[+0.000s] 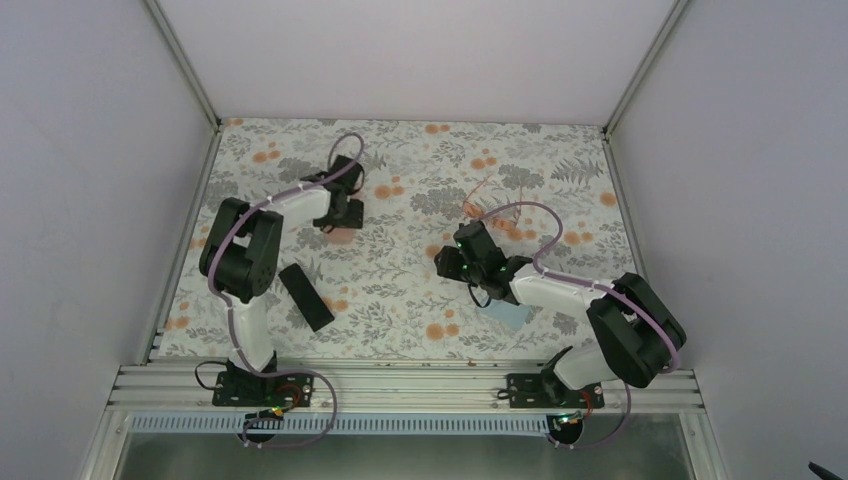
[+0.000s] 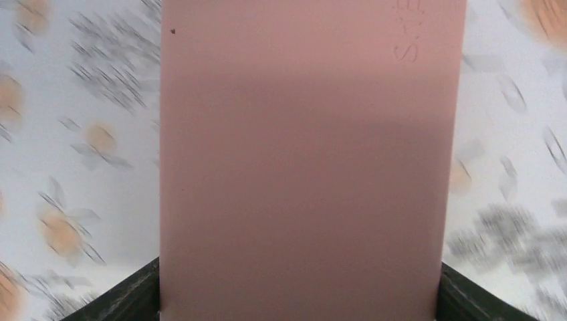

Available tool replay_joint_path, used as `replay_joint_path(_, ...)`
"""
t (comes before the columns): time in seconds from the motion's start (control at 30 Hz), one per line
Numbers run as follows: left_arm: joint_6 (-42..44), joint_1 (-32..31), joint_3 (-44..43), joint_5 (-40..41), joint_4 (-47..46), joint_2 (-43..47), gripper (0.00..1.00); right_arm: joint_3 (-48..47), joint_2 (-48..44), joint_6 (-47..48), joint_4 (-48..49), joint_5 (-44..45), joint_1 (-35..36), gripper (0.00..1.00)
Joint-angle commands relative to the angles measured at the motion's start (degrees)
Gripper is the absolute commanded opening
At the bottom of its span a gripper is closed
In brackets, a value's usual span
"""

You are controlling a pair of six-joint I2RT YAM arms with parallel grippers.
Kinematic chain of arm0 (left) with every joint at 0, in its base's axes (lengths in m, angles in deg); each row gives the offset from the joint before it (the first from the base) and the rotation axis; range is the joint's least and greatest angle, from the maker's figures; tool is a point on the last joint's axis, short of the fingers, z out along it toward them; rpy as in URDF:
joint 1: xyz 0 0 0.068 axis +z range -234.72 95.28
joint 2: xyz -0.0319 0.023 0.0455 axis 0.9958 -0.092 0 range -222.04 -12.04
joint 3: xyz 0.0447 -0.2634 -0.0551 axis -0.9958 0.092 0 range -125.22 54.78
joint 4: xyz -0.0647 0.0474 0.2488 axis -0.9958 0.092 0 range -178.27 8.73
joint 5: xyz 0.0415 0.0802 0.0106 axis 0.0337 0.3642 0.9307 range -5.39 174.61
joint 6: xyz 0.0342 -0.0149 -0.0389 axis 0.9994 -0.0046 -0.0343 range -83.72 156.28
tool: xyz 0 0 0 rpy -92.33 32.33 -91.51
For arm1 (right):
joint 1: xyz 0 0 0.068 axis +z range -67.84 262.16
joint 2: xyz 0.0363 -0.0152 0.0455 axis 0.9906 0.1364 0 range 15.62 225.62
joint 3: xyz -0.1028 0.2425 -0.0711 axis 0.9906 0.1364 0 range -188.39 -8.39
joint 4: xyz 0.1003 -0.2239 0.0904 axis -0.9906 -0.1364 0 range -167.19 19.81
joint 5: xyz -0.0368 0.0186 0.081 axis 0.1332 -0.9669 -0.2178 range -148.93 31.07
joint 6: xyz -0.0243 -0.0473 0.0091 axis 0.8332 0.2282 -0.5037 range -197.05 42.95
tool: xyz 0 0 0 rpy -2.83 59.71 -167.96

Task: Organize the sunglasses
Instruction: Place the sunglasses case at the center of the board, then pick up the sunglasses case from the center of the board.

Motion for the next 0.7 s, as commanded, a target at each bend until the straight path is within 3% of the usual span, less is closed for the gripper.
replay_joint_path(0.0,-0.4,4.0,-6.7,-1.7,-1.6,-3.6,0.67,-0.8,0.2,1.1,0.1,-0.3,-0.2,0.49)
replay_joint_path(0.2,2.0,5.6,-11.6,-1.9,-1.5,-7.9,0.74,-1.6,1.4,2.2,0.0,-0.9,0.2,0.48)
replay_joint_path(0.4,1.5,5.8,-11.7,-2.8,-0.8,-2.6,1.00,-6.5,4.5,4.9,-3.4,1.2,5.3,0.49)
replay_joint_path(0.67,-3.9,8.0,-4.7,-4.8,-0.5,18.3,1.00,-20.1,13.8,11.0,-6.6,6.4,21.7,0.74)
